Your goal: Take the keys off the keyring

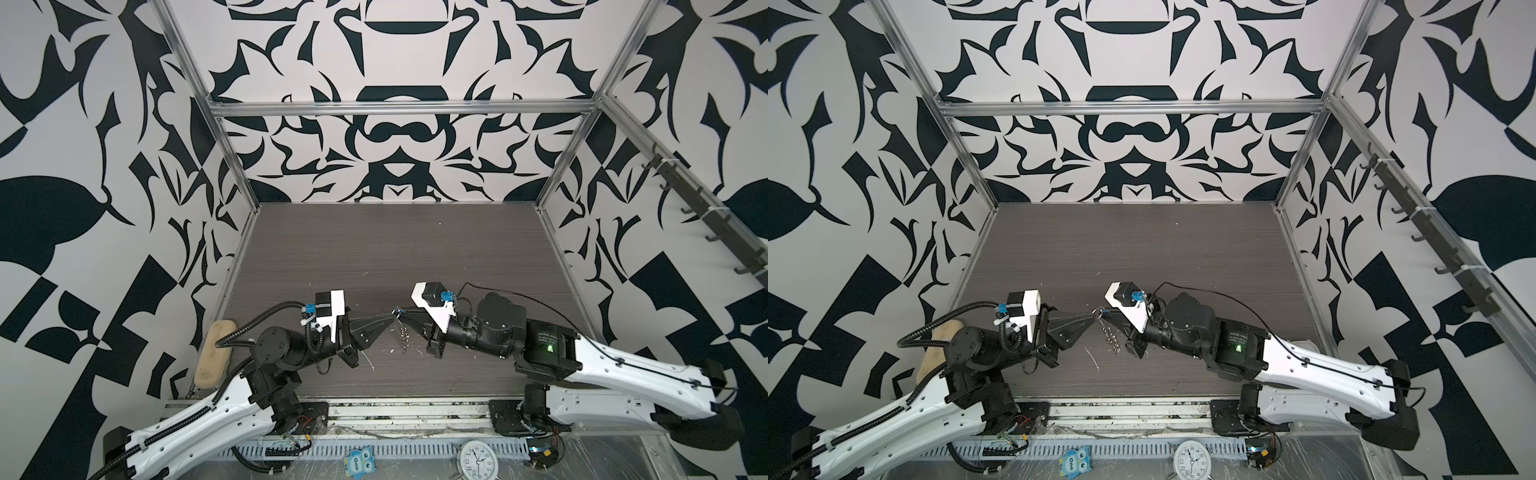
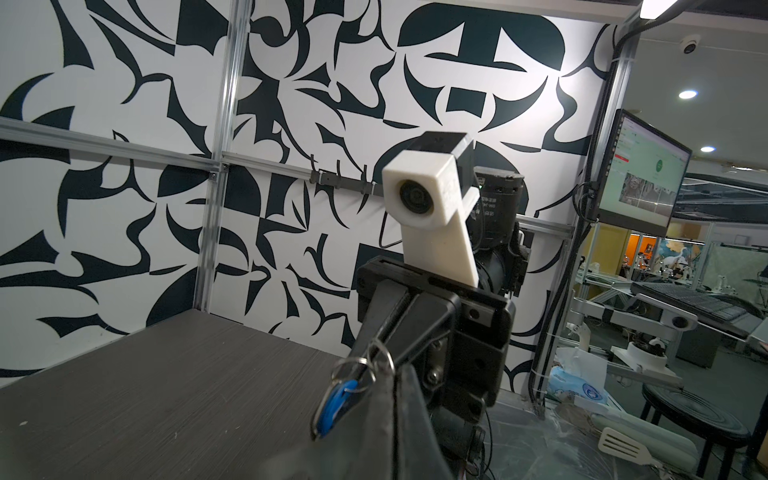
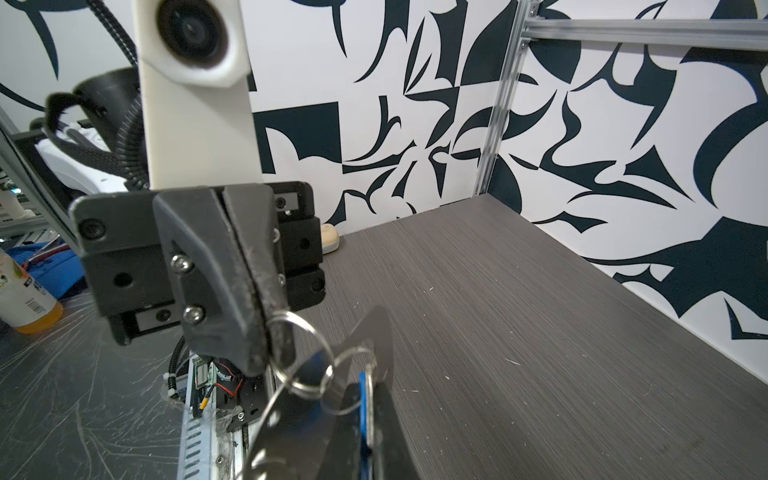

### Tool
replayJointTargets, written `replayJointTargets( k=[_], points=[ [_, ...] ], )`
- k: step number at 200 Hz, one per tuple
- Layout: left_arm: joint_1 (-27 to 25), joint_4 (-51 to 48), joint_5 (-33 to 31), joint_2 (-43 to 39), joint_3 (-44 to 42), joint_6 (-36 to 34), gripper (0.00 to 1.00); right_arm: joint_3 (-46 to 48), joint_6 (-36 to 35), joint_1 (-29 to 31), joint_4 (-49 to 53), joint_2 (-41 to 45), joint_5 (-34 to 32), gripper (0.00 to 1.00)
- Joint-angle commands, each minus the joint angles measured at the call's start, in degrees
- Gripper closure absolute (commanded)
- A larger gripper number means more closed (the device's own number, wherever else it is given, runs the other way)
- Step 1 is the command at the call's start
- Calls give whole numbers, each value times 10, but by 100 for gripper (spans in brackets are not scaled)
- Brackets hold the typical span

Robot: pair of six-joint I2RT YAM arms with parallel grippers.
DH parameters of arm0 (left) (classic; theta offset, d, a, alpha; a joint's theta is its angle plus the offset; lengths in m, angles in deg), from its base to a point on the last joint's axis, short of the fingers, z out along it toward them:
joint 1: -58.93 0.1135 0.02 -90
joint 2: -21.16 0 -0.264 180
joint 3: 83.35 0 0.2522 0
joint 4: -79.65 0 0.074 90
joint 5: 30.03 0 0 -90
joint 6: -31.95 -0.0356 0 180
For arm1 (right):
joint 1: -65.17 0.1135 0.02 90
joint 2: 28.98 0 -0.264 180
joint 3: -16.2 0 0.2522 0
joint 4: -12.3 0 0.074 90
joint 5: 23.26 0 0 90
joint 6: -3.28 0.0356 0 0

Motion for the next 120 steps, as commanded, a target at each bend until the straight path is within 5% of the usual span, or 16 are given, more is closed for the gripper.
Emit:
replayJointTargets(
  k=[1,120],
  points=[
    [-13,109,55,-38,14,-15,100,28,20,-18,42,-9,-56,100],
    [-12,63,61,-47,36,-43,100,60,32,-19,35,-14,14,100]
  ],
)
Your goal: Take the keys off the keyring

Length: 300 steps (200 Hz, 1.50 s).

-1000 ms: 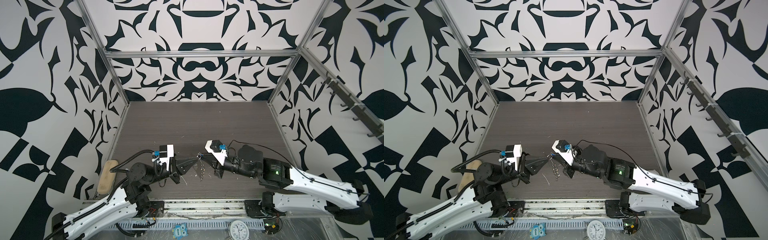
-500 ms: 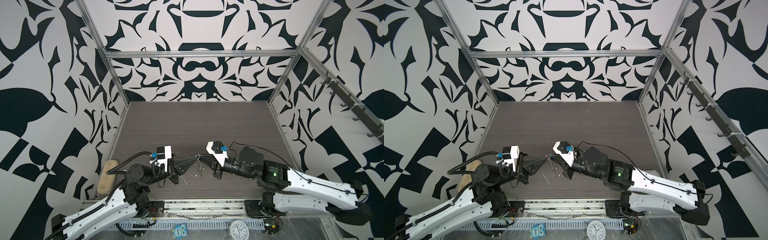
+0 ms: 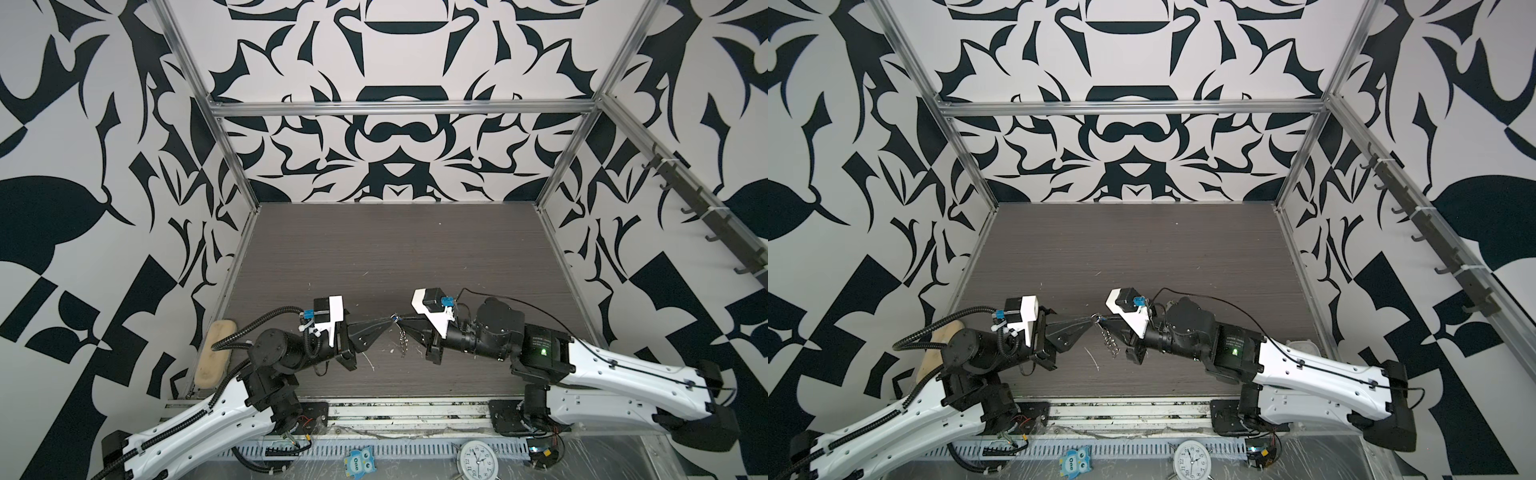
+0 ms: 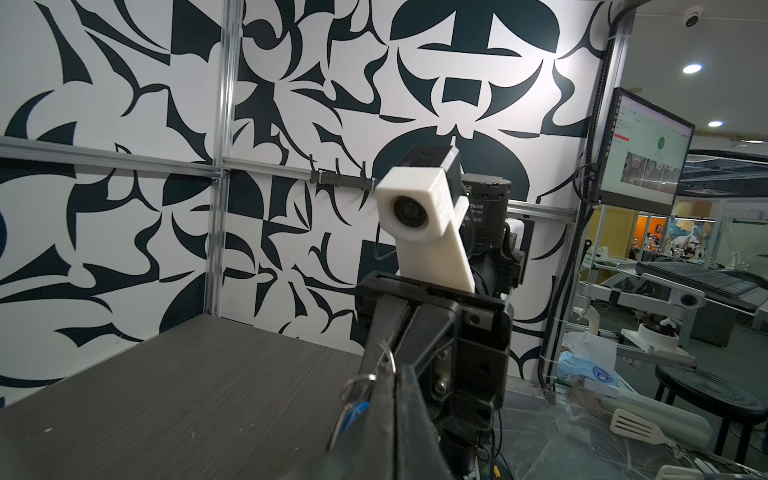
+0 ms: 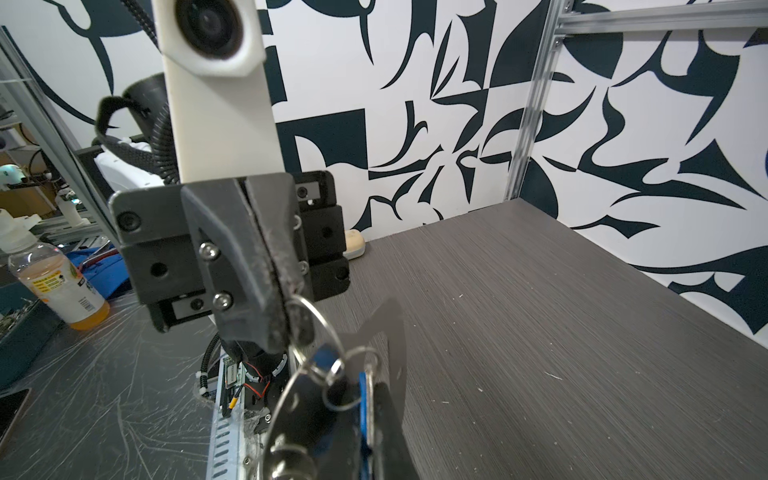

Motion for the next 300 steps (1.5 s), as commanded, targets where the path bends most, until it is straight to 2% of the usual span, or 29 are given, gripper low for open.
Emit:
replayJointTargets(
  k=[1,50,85,116,138,199,256,300],
  points=[
    [-12,85,54,-28,39,-10,100,14,13,-17,91,-17,-34,100],
    [-12,-3,79,-5,75,-33,100,-27,5,-17,123,1,-56,100],
    [-12,-20,81,2,77,-45,100,-53,5,-17,145,11,-61,90],
    [-11,-29,82,7,82,-53,100,-59,4,-17,155,26,-58,65],
    [-12,-31,82,9,83,-57,100,-61,3,-17,163,40,-61,57],
    [-12,-39,82,5,83,-67,100,-78,-13,-17,134,94,-22,49],
    [-12,-38,73,4,80,-66,100,-122,-33,-17,81,62,77,49],
    [-12,-39,61,-5,74,-65,100,-148,-48,-16,90,34,114,46]
  ],
)
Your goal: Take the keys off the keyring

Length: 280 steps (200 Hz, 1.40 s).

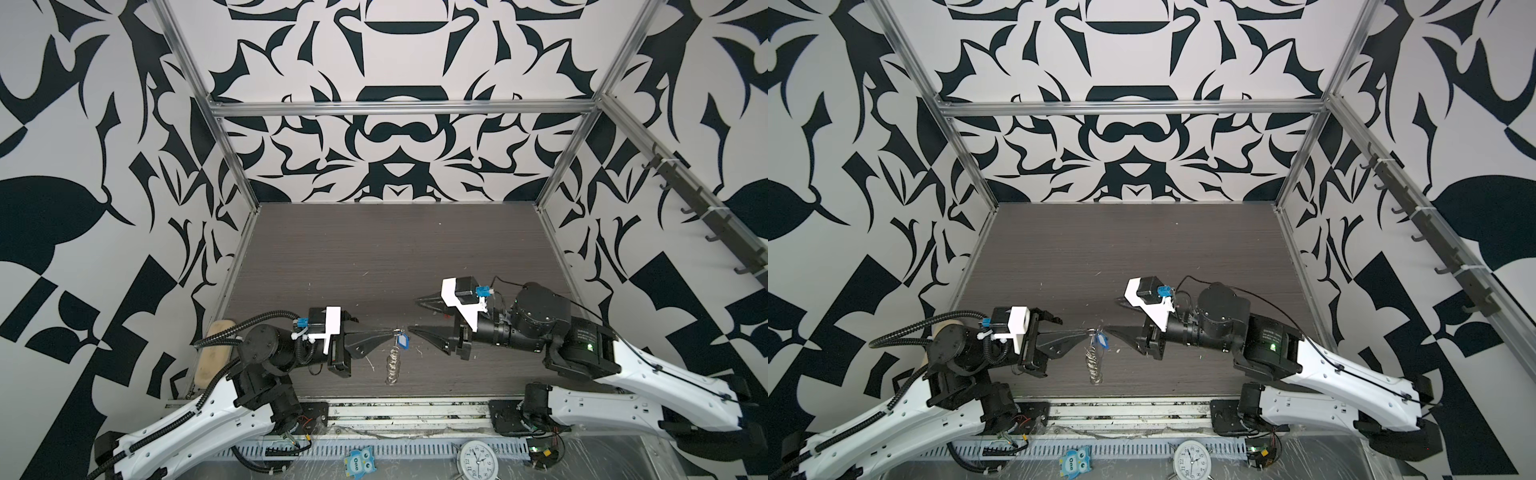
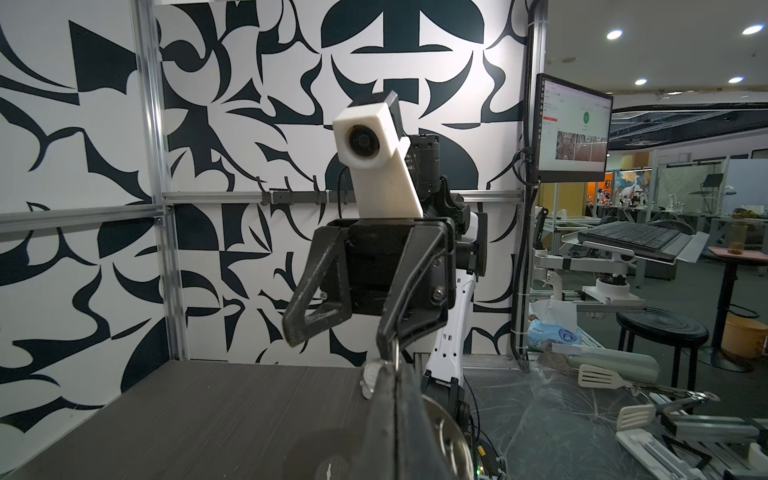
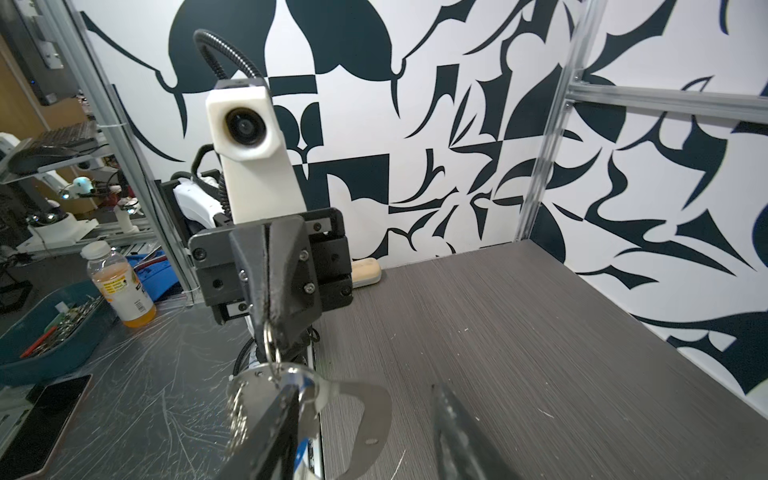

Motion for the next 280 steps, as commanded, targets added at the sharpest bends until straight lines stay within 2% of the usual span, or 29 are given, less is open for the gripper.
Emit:
replayJointTargets(
  k=[1,62,107,168,241,265,280],
  points=[
    [-1,21,-11,-14,6,-4,100,-32,-14,1,-23,-7,37,45],
    [-2,22,-26,-20,2,-3,100,-39,-29,5,-13,2,35,45],
    [-1,29,-25,-20,2,1,100,-69,-42,7,41,-35,56,44],
    [-2,43,-40,-24,-2,2,100,-66,-40,17,46,-43,30,45],
    [-1,53,-33,-17,-3,7,100,-75,-40,21,54,-65,-4,67],
    [-2,52,-31,-16,-3,7,100,-76,-38,21,52,-64,-11,69],
    [-2,52,-31,-15,-4,7,100,-75,-36,22,49,-63,-11,66]
  ],
)
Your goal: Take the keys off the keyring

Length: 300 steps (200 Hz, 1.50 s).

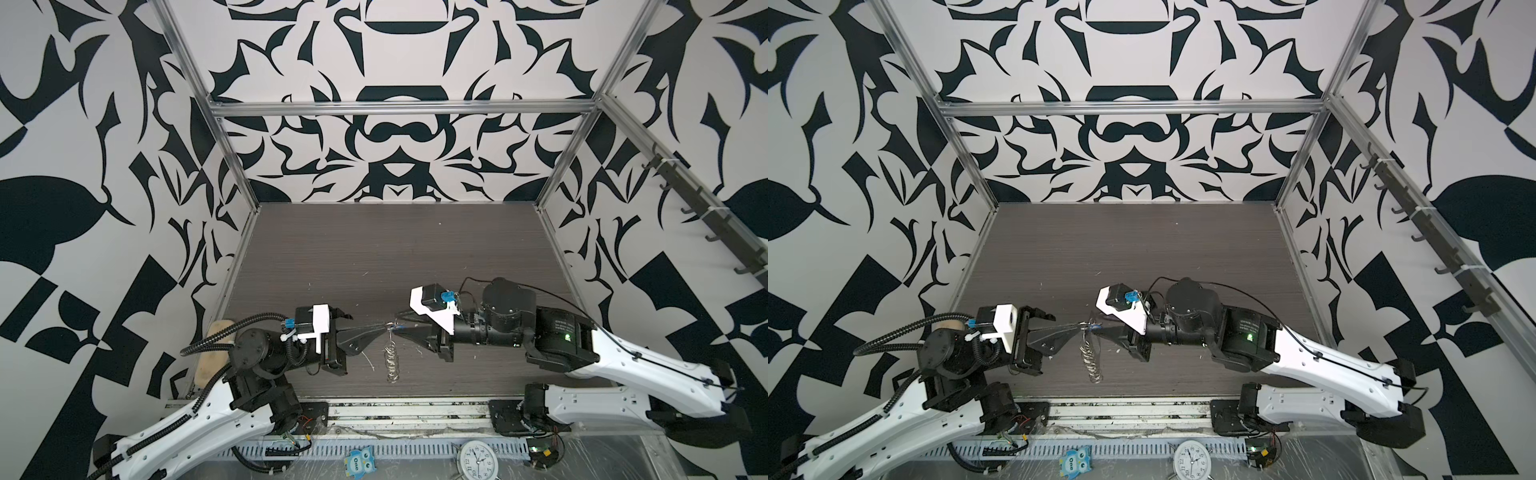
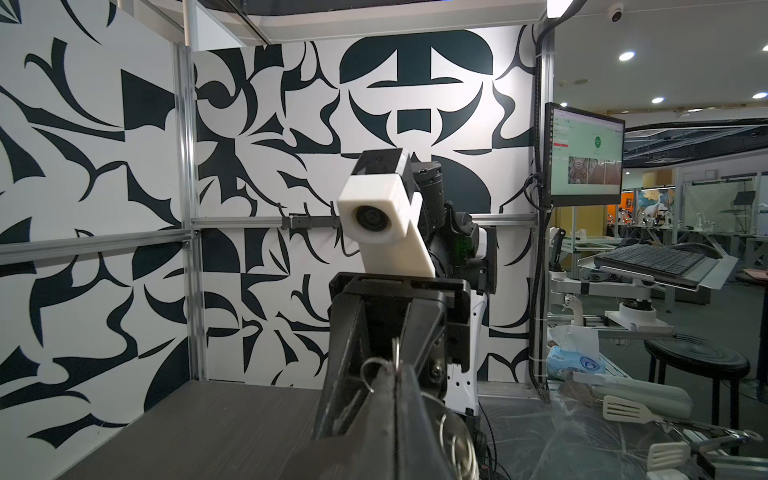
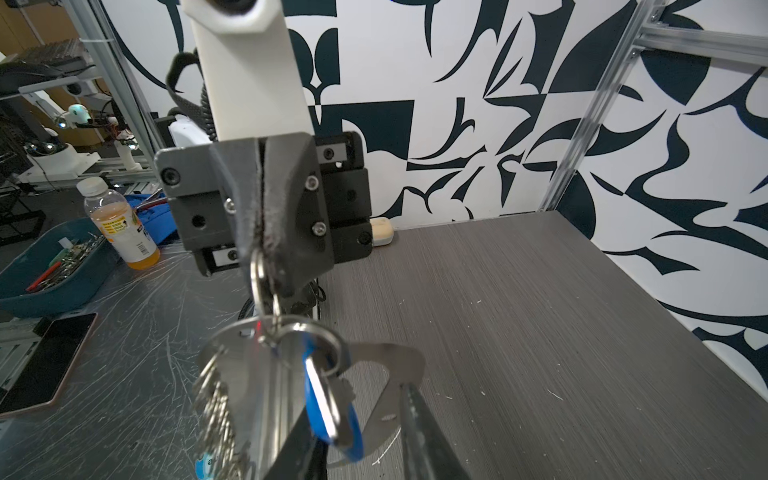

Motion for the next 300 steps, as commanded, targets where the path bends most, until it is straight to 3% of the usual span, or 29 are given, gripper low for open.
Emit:
replayJointTargets(
  k=[1,24,52,114,228,267,300],
  points=[
    [-1,30,1,-1,-3,5,100,-25,2,4,-18,7,-11,66],
    [-1,30,0,-3,-4,5,100,-26,3,4,-22,9,-6,59],
    [-1,30,-4,-5,-7,5,100,-27,4,7,-24,7,-2,61],
    [-1,34,-7,-6,-9,6,100,-34,1,10,-10,-1,-9,100],
    [-1,100,0,-1,-23,28,100,-9,7,16,-23,-71,-15,100],
    [-1,61,-5,-14,-18,17,100,-8,10,16,-19,-57,-17,100],
    [-1,30,-8,-23,-15,8,100,-3,11,16,-9,-22,-22,69]
  ],
)
